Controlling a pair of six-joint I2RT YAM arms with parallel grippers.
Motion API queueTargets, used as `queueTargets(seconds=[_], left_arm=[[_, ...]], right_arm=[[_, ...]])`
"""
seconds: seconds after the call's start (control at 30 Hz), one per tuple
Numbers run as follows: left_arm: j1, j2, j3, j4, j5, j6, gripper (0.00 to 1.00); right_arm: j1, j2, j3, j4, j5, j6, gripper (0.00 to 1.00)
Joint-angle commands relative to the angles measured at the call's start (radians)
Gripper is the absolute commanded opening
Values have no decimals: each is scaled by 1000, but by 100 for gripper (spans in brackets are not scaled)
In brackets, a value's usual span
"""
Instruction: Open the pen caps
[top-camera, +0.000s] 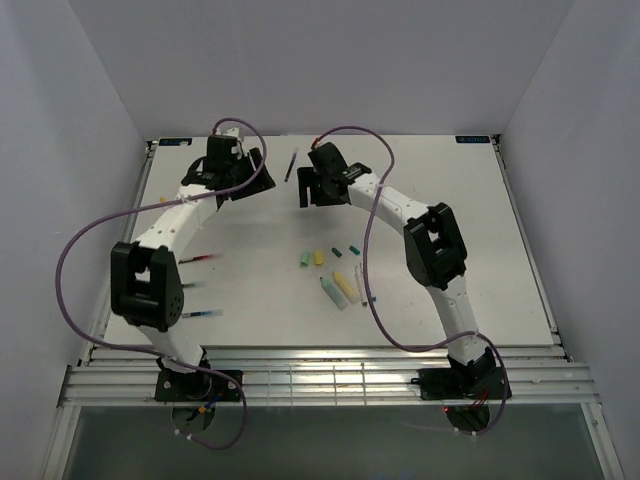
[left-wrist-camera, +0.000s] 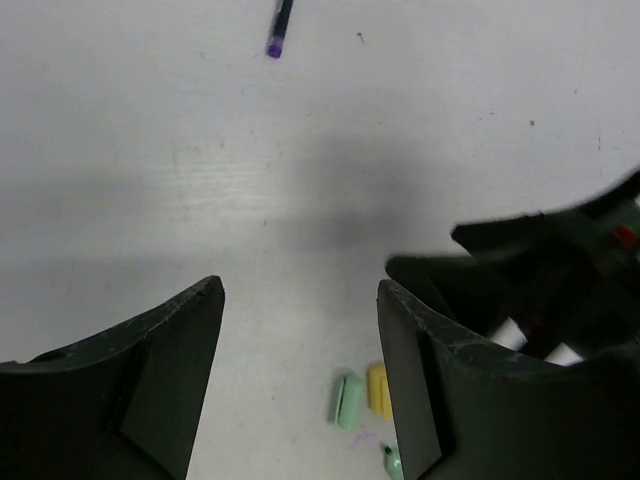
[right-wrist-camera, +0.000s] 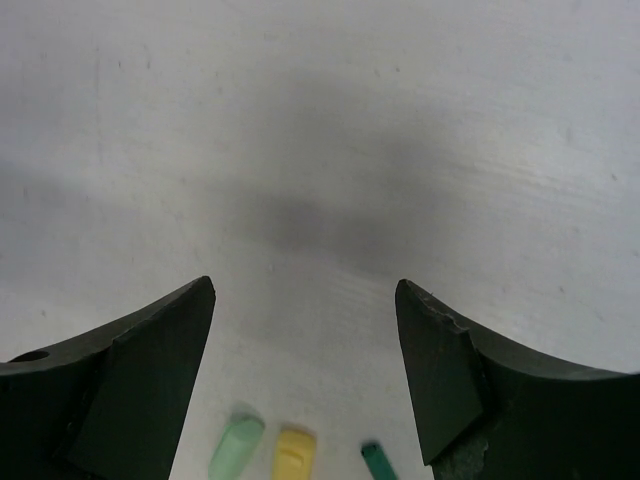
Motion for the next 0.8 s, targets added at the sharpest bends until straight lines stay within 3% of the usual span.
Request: queueTargets(seconds=[0.0, 0.17, 0.23, 0.47, 0.77], left_arm=[[-1, 176, 166, 28, 155, 178, 73], [-3, 454, 449, -40, 197, 373, 78], [-1, 489, 485, -22, 182, 425, 79], [-3, 617, 597, 15, 153, 544, 81], [-12, 746, 643, 89, 128, 593, 81]], right_arm=[[-14, -227, -130, 5, -23, -13, 79], [-51, -480, -390, -20, -115, -7, 79], [-60, -537, -494, -21, -173, -6, 79], [-71, -733, -689, -24, -161, -21, 79], [-82, -841, -770, -20, -94, -21, 79]])
